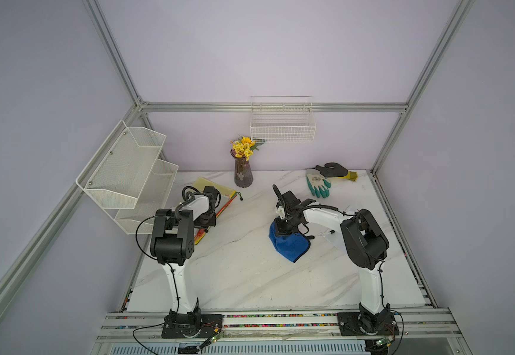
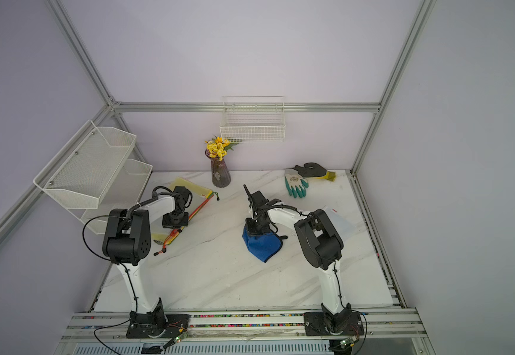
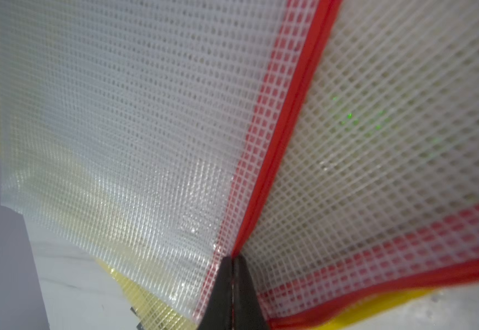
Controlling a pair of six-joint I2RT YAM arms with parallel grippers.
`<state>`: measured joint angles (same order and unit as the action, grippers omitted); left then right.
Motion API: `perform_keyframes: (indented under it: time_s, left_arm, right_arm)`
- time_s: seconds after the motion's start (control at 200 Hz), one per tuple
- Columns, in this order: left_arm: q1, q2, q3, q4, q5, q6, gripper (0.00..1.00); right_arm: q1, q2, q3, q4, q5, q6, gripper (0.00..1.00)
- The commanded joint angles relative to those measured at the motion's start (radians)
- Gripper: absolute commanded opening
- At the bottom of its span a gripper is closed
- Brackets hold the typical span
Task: Wipe the document bag
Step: Pick up the document bag.
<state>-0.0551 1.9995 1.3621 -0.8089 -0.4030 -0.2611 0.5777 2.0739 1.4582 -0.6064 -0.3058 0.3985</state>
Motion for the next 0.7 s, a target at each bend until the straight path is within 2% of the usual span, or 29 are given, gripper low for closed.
perform_keyframes:
  time_s: [0.0,0.51,0.695]
  left_arm:
    - [0.0,-0.022,-0.04,0.026,0.084,0.042,0.0]
    - [-0.054,-0.291,0.012,-0.033,0.319,-0.028,0.0]
    - [-0.088,-0.371,0.015,-0.046,0.477,-0.066,0.0]
  right_arm:
    - [0.007,0.032,-0.048,-0.004,0.047,0.022,0.0]
    - [0.014,0.048,-0.008,0.0,0.027,0.027,0.0]
    - [0.013,0.035,-0.008,-0.01,0.03,0.034,0.0]
